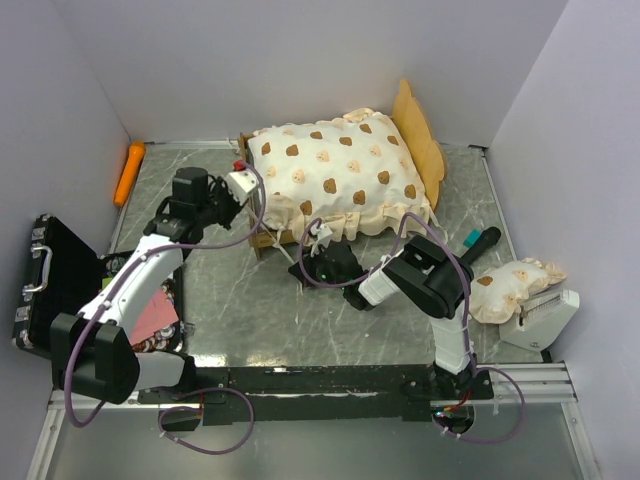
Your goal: Set up the pet bed
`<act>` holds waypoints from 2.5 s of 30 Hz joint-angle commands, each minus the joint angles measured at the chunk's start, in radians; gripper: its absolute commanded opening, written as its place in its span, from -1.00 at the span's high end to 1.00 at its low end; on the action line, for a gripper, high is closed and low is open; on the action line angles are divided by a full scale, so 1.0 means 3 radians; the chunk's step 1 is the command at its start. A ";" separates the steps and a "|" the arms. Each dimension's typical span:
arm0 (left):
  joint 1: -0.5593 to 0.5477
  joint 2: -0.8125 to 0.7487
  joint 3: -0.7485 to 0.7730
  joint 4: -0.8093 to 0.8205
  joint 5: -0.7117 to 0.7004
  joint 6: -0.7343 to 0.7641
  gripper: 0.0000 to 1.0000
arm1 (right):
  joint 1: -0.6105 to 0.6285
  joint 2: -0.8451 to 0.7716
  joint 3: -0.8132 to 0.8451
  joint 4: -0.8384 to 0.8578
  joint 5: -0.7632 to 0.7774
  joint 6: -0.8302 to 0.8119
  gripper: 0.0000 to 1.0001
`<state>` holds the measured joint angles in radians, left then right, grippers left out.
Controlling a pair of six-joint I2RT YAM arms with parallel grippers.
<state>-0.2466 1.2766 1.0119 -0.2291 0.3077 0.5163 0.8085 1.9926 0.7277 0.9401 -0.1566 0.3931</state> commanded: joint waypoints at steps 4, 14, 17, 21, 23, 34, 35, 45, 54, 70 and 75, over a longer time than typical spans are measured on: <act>0.0372 0.0127 0.0401 0.0135 -0.0157 0.0217 0.99 | -0.0072 0.0123 -0.0135 -0.0337 0.0036 0.0167 1.00; 0.0612 0.0091 0.0508 0.0125 -0.0075 0.0217 0.99 | -0.0164 0.0113 -0.0212 -0.0352 0.0036 0.0224 1.00; 0.0567 -0.0041 0.0452 -0.0125 0.0337 0.0135 0.98 | -0.0174 0.0118 -0.0181 -0.0352 -0.0040 0.0219 1.00; -0.0005 -0.0170 0.0105 -0.1039 0.0905 0.0558 0.99 | -0.0174 0.0087 -0.0109 -0.0368 -0.0107 0.0203 1.00; -0.0235 -0.0195 -0.0084 -0.1474 0.1106 0.0865 0.98 | -0.0184 0.0051 -0.0084 -0.0413 -0.0127 0.0188 1.00; -0.0466 0.0044 -0.1123 -0.0975 0.0084 0.1086 0.99 | -0.0169 -0.0455 -0.0094 -0.0730 -0.0240 -0.0032 1.00; -0.0466 0.0136 -0.1133 -0.0929 0.0059 0.1086 0.99 | -0.0159 -0.0435 -0.0079 -0.0726 -0.0301 -0.0017 1.00; -0.0268 0.0612 -0.1358 -0.0576 -0.0432 0.1188 0.98 | -0.0287 -0.0751 -0.0354 -0.0573 -0.0311 0.0065 1.00; 0.0182 0.0700 -0.1282 -0.0479 -0.0688 0.1311 0.99 | -0.0338 -0.0859 -0.0477 -0.0541 -0.0296 0.0075 1.00; 0.0658 0.0490 -0.1082 -0.0351 -0.0806 0.1291 0.99 | -0.0900 -0.0859 0.0269 -0.1302 -0.0153 -0.0292 1.00; 0.0694 0.0510 -0.1026 -0.0438 -0.0704 0.1270 0.99 | -0.0793 -0.0762 0.0484 -0.1457 -0.0225 -0.0446 1.00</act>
<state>-0.0818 1.4376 0.6865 -0.2657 0.1898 0.8932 0.5846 1.7592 0.8211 0.5514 -0.2836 0.3229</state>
